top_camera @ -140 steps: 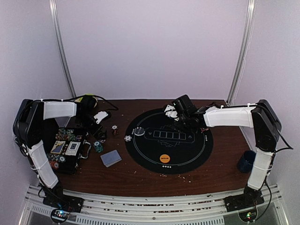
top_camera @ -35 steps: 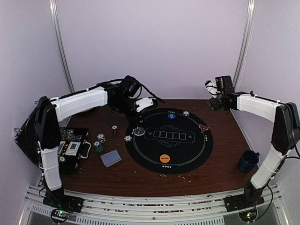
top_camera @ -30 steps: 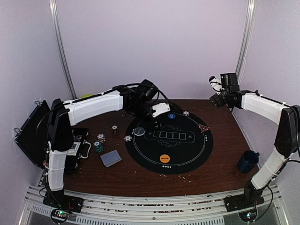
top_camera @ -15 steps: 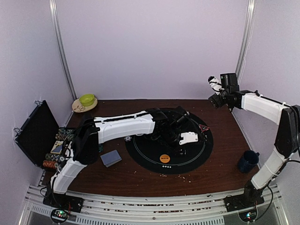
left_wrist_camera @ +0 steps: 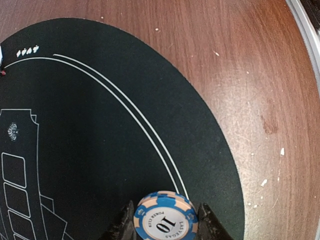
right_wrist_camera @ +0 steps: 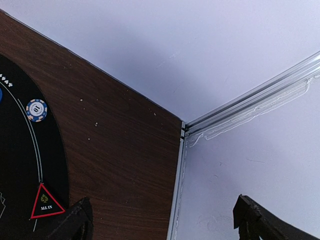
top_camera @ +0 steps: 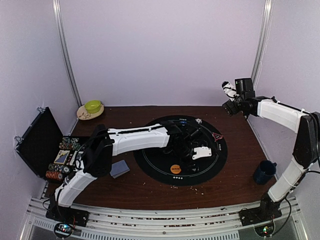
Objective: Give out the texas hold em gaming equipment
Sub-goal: Place the poker chips pile at the big blind area.
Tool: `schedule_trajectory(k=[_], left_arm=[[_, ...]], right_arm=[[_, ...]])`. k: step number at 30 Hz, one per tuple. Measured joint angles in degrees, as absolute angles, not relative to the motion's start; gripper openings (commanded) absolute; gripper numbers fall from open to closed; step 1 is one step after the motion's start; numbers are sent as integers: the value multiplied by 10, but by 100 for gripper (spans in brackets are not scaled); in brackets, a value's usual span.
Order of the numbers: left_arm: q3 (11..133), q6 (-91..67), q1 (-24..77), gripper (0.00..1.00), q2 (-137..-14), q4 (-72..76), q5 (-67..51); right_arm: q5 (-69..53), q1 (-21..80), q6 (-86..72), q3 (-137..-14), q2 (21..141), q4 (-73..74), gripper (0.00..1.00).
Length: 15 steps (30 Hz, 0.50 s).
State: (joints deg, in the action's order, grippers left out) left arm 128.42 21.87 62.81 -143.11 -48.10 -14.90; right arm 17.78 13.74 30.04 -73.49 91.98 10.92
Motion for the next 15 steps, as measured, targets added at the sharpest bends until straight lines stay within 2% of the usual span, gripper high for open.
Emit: schedule_trajectory(k=[15], left_arm=[[1302, 208, 628, 31, -1465, -481, -166]], right_arm=[[182, 154, 303, -731, 943, 109, 100]])
